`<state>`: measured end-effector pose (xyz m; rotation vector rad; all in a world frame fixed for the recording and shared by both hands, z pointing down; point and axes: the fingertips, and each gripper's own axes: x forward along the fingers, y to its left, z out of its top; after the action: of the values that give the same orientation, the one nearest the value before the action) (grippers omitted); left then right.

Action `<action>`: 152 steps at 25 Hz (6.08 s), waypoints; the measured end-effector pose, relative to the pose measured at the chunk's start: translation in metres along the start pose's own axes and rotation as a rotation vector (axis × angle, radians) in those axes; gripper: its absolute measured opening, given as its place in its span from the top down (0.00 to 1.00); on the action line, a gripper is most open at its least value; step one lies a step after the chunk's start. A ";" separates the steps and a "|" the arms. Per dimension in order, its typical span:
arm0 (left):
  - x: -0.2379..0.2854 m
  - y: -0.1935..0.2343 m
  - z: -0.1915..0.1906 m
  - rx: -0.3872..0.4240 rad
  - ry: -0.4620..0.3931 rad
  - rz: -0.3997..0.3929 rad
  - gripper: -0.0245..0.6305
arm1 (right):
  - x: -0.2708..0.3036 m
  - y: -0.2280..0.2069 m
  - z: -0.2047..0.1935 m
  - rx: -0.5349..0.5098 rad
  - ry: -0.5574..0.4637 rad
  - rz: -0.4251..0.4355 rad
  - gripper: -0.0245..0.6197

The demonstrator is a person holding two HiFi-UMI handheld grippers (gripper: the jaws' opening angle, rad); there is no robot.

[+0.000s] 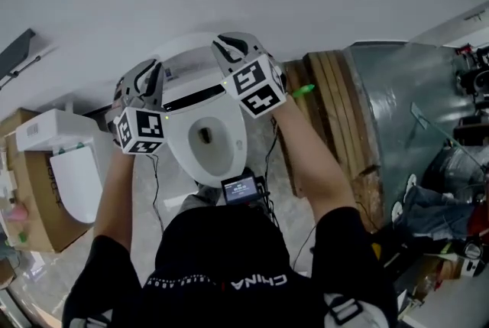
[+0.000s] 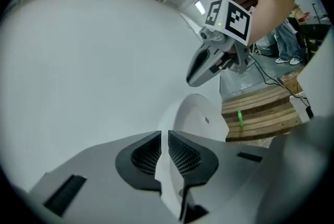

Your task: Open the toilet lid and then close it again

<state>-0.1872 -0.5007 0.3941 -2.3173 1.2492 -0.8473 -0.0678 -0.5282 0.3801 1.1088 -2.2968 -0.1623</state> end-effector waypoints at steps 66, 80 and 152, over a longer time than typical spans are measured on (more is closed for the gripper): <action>-0.007 0.023 -0.038 -0.199 0.283 0.315 0.76 | 0.033 -0.023 -0.014 0.086 -0.151 0.344 0.73; -0.170 -0.139 -0.015 -0.320 0.147 0.068 0.95 | -0.123 0.095 -0.072 0.423 -0.119 0.320 0.94; -0.223 -0.344 0.032 -0.345 0.237 -0.127 0.95 | -0.277 0.169 -0.208 0.074 0.078 0.313 0.94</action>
<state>-0.0486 -0.1272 0.4946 -2.6512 1.4562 -1.0457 0.0664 -0.1830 0.4868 0.7616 -2.3860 0.0872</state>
